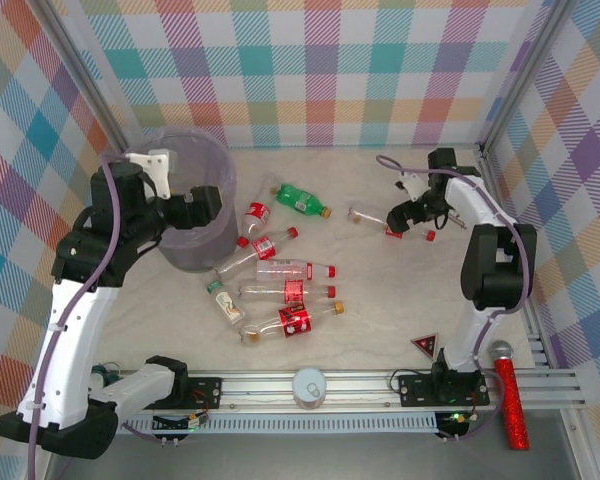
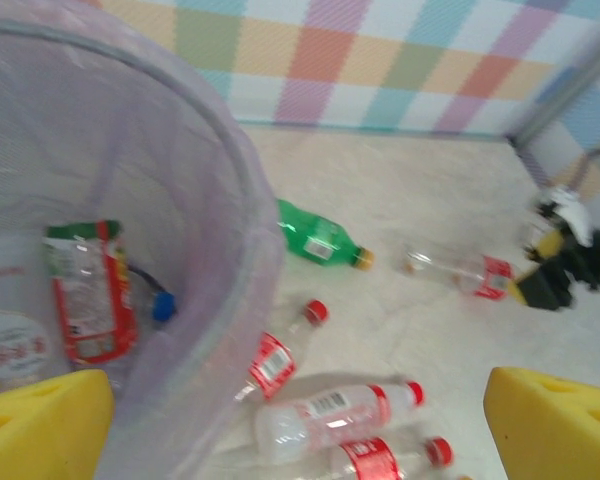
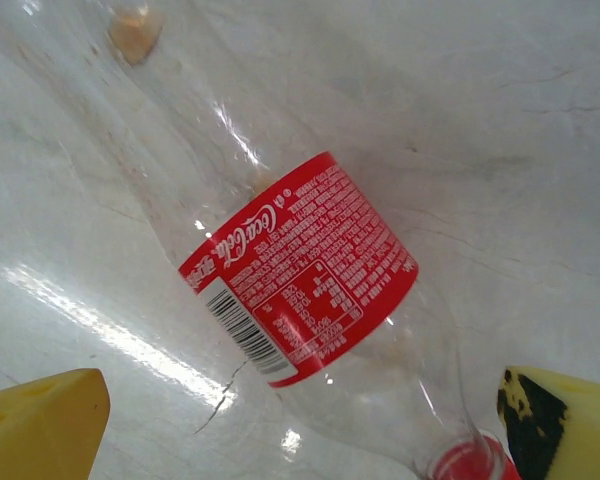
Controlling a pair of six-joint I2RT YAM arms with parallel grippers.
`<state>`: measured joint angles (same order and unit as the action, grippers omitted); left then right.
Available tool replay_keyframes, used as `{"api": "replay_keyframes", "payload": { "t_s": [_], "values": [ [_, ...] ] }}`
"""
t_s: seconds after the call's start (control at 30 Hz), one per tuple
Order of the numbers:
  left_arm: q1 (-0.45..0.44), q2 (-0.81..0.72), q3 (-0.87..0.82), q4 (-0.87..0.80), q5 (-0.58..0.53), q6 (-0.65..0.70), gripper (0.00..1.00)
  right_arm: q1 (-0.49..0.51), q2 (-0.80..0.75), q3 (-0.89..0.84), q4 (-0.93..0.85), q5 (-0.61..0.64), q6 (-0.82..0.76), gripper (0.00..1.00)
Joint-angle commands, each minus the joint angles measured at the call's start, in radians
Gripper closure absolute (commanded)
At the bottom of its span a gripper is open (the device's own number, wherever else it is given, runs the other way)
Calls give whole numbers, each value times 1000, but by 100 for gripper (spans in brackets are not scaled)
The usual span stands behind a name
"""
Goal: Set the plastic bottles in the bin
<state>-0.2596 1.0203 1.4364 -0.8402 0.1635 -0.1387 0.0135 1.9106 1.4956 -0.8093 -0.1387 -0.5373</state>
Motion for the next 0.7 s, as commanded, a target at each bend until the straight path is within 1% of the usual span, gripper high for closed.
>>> {"api": "replay_keyframes", "payload": {
  "t_s": [0.0,0.07,0.2,0.3,0.5,0.63,0.67],
  "values": [
    [-10,-7,-58,40,94,-11,5,2,43,-6,-6,1,-53,1],
    [-12,-10,-78,45,82,-15,5,5,58,-4,2,1,-52,1],
    [-12,-19,-103,68,102,-26,6,6,100,11,24,14,-41,1],
    [-12,-17,-107,68,85,-24,6,19,131,21,25,24,-30,1],
    [-12,3,-121,89,79,-28,6,21,133,-10,26,-9,-11,1],
    [-12,23,-122,109,90,-36,6,21,100,-49,39,-24,-2,6],
    [-12,28,-118,113,91,-38,6,21,96,-52,43,-33,1,13]
  ]
}}
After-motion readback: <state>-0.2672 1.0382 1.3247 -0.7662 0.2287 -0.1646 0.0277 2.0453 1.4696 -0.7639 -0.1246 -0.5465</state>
